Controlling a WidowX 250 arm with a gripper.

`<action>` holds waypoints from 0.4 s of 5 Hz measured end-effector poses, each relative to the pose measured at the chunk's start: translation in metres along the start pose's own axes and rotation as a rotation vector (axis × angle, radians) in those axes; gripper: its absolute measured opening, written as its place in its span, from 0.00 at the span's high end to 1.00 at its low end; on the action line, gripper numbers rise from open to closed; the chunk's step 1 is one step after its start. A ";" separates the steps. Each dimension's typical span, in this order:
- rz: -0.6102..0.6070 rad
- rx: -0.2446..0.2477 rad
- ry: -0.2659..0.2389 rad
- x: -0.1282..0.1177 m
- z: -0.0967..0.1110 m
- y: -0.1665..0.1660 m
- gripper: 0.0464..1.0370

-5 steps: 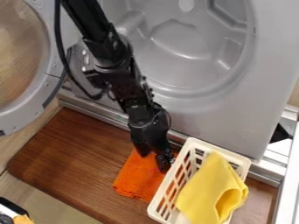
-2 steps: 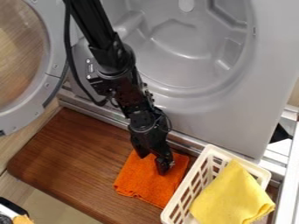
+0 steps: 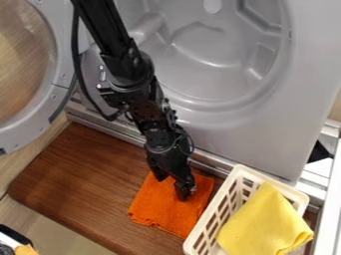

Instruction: Move the orange cloth to the left side of the wooden board

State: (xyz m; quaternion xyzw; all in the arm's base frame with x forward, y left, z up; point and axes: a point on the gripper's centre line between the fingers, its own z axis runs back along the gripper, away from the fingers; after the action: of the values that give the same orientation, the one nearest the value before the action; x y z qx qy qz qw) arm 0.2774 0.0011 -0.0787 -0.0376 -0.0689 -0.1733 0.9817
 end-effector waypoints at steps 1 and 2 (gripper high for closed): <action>0.027 0.005 0.009 -0.008 0.001 0.013 0.04; 0.047 0.010 0.015 -0.015 0.004 0.031 0.04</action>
State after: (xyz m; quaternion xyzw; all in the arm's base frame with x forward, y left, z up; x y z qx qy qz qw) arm 0.2740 0.0360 -0.0784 -0.0332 -0.0616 -0.1501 0.9862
